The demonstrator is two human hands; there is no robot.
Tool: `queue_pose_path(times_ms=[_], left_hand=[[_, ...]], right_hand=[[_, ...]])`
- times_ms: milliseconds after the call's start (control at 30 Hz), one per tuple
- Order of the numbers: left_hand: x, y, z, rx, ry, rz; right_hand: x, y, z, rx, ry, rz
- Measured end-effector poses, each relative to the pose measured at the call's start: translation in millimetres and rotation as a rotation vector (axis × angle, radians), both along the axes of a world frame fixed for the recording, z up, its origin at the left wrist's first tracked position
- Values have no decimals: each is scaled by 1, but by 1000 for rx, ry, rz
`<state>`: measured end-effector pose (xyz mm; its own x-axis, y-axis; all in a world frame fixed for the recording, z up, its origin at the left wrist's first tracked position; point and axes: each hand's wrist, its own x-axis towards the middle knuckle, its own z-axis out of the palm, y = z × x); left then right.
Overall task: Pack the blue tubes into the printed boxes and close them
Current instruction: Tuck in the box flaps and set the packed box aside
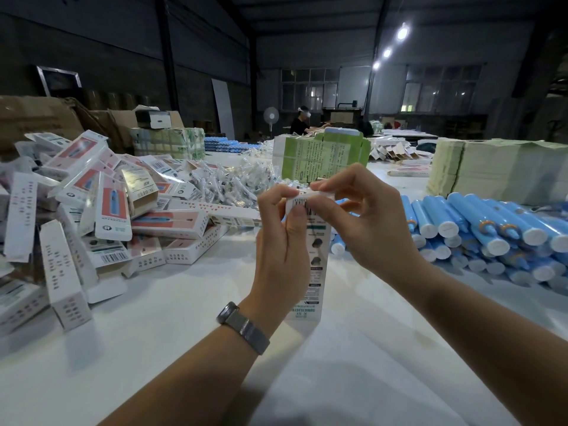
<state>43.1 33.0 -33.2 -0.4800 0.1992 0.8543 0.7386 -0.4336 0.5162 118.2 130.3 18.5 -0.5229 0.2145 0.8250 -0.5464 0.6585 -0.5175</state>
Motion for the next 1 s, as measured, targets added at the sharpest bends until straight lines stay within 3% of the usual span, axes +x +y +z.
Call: queue_pose_path(times_ms=[467, 633, 800, 1000], left_hand=[[0, 0, -2, 3, 9, 10], [0, 1, -2, -8, 2, 18], [-1, 0, 1, 4, -53, -1], [-7, -6, 10, 86, -266, -186]], right_hand=[[4, 12, 11, 70, -144, 101], [2, 11, 6, 10, -142, 88], [-3, 11, -1, 39, -97, -8], [-2, 11, -4, 293, -133, -366]])
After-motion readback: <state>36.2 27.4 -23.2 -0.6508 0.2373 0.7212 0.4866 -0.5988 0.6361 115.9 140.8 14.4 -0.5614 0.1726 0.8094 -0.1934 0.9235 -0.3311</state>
